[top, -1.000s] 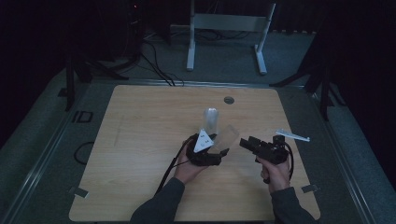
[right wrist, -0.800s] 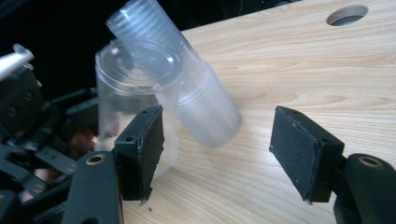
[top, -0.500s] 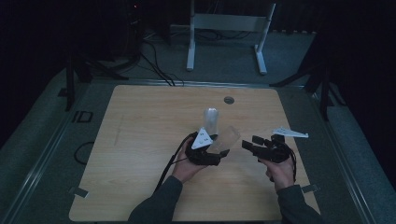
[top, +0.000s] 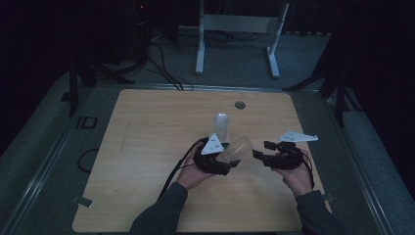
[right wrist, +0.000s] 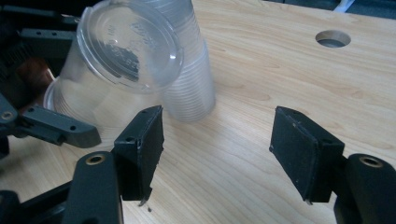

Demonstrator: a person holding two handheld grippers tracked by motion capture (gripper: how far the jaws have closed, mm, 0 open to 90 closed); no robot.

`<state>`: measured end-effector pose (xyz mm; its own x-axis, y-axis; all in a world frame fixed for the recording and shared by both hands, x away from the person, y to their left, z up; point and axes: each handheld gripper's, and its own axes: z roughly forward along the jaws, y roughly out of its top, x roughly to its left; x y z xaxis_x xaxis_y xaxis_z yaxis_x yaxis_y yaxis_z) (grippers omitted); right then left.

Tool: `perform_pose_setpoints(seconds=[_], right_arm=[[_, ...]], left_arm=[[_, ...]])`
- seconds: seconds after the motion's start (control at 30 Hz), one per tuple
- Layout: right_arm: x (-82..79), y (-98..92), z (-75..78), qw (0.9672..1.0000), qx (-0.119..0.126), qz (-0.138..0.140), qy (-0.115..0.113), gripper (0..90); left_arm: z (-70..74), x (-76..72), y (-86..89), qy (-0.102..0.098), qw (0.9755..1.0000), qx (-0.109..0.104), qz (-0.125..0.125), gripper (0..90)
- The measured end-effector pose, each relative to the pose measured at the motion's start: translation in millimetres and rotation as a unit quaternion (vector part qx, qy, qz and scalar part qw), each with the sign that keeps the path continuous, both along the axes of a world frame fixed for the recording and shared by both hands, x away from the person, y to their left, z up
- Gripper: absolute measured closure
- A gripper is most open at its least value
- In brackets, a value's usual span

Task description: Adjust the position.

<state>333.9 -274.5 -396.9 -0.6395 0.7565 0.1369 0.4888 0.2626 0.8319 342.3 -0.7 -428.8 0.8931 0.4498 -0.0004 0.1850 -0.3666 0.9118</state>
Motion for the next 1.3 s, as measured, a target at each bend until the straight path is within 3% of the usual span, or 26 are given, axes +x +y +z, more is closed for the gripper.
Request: perform_pose_setpoints(seconds=[0.2,0.4,0.83,1.1,1.27,1.3], right_arm=[[-0.3,-1.5,2.8,1.0,-0.009,-0.002,-0.003,34.2],[0.8,-3.2,7.5,0.9996,-0.027,0.001,-0.005,37.7],[1.0,-3.0,17.9,0.9974,-0.065,0.025,-0.015,41.9],[2.9,-0.2,27.0,0.992,-0.112,0.056,-0.016,42.8],[3.8,1.2,27.9,0.9892,-0.129,0.069,-0.014,42.8],[4.2,2.1,27.4,0.9875,-0.138,0.075,-0.011,42.7]], left_arm=[[5.4,-0.1,3.8,0.001,1.0,0.003,-0.007,29.7],[12.3,1.2,8.2,-0.004,0.9997,0.023,-0.012,29.7],[26.7,3.2,15.3,-0.015,0.9991,0.034,-0.021,29.8],[25.9,4.8,16.7,-0.014,0.9988,0.04,-0.025,30.1],[25.8,4.9,16.0,-0.01,0.9984,0.047,-0.031,30.1],[26.1,4.8,15.5,-0.009,0.9981,0.05,-0.035,30.1]])
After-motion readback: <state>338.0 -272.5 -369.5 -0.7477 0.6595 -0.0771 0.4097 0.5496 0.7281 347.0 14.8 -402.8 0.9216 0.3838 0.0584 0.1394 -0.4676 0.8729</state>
